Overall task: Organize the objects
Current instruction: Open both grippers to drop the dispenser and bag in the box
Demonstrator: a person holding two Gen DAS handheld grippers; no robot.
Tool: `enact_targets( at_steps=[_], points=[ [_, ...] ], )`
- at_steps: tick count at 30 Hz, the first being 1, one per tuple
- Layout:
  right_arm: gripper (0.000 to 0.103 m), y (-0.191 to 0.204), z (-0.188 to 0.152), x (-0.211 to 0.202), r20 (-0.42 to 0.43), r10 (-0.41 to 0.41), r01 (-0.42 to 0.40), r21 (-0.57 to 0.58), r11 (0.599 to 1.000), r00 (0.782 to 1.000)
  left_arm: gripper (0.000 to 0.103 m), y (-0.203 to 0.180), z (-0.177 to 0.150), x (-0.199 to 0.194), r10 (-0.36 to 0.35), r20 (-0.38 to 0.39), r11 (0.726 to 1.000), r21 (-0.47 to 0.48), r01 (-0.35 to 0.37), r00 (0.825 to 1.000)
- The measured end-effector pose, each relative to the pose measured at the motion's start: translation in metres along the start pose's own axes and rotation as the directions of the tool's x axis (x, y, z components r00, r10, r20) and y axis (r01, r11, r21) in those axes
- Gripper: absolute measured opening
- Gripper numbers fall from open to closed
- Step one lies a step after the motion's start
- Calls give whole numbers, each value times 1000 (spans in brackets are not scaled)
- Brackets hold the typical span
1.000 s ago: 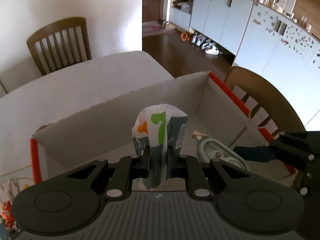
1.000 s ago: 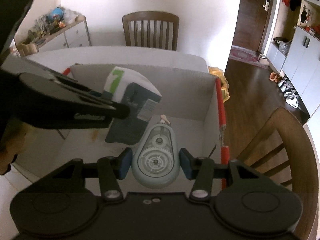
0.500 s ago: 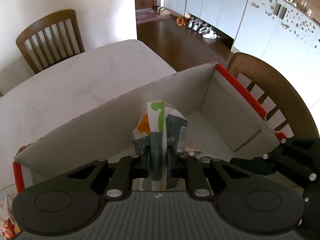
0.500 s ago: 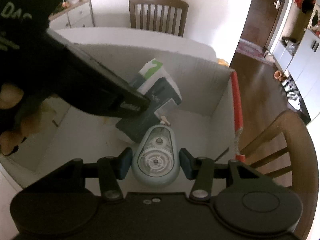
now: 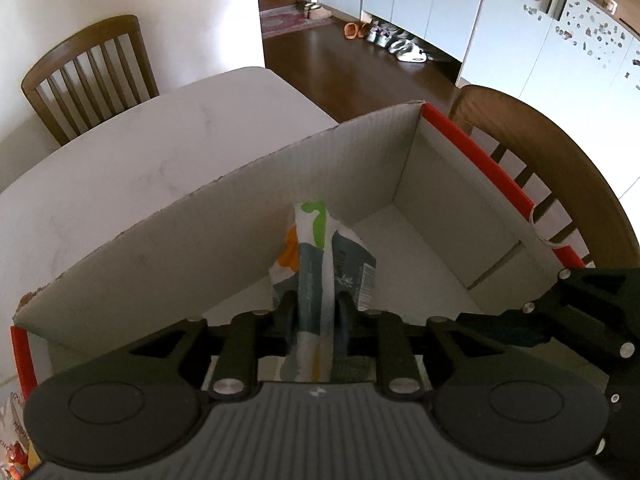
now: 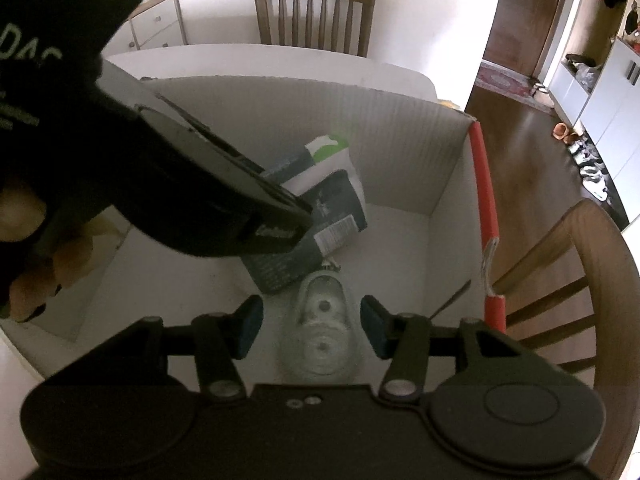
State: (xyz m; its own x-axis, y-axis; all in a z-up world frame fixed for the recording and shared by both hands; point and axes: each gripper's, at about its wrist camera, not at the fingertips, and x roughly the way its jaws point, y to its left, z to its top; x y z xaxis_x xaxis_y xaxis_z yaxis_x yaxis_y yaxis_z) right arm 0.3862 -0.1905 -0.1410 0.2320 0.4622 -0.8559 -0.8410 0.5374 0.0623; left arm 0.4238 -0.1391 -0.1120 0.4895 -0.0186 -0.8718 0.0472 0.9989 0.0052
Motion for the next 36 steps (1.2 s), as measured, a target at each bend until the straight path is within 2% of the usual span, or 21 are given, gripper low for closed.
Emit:
enact_targets(
  at_steps=[4, 6, 7, 18, 26, 36],
  points=[
    [58, 0, -1, -7, 13, -2, 2, 6, 1000, 1000, 39, 3, -4, -8, 5, 15, 1000, -15, -5, 1000],
    [60, 2, -1, -11, 23, -8, 8, 6, 1000, 1000, 58, 5, -6, -14, 7, 30, 1000, -20, -6, 1000],
    [62, 2, -1, -13, 27, -11, 11, 5, 1000, 1000, 60, 6, -7, -18, 6, 41, 1000, -23, -5, 999],
    [63, 15, 3, -45, 93, -42, 40, 23, 999, 995, 60, 11, -25, -67, -11, 131, 998, -58, 19, 991],
    [63, 35, 7, -72, 155, -34, 29, 33, 999, 987, 60, 24, -44, -114, -12, 221, 994, -103, 36, 975],
    [63, 68, 10, -98, 217, -15, 0, 71, 997, 976, 60, 55, -82, -165, 11, 296, 988, -152, 35, 955]
  ],
)
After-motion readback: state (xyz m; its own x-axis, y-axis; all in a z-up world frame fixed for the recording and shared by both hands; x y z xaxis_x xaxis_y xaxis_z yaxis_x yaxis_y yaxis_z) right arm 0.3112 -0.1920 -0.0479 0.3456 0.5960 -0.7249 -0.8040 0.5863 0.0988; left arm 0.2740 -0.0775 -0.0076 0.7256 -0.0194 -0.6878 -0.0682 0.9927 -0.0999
